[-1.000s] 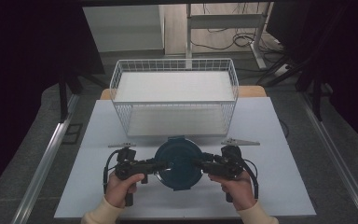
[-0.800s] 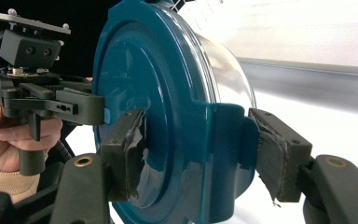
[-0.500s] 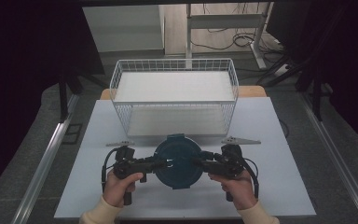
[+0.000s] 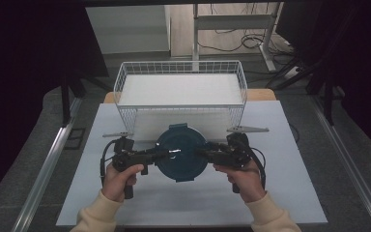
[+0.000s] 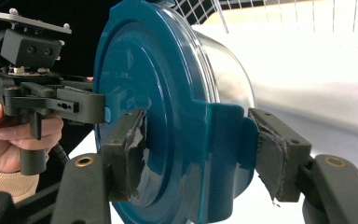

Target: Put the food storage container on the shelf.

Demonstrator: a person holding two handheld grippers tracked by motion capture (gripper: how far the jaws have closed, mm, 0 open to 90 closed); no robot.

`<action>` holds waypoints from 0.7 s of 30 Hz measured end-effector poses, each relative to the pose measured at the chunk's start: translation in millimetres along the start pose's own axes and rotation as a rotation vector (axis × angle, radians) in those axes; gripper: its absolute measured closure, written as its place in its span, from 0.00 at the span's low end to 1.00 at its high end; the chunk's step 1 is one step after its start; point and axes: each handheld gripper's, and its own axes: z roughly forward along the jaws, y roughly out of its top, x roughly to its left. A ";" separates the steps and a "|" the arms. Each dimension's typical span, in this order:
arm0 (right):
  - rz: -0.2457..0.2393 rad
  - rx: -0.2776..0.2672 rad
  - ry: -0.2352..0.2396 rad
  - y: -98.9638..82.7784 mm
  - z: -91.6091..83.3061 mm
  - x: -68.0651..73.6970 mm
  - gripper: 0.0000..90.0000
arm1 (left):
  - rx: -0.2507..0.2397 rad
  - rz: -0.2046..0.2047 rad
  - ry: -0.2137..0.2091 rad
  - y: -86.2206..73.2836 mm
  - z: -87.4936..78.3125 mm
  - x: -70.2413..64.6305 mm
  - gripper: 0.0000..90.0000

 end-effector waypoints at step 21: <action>-0.067 -0.061 0.007 101.4 -16.1 14.4 0.44 | -0.069 0.077 -0.001 101.2 -23.0 -31.0 0.44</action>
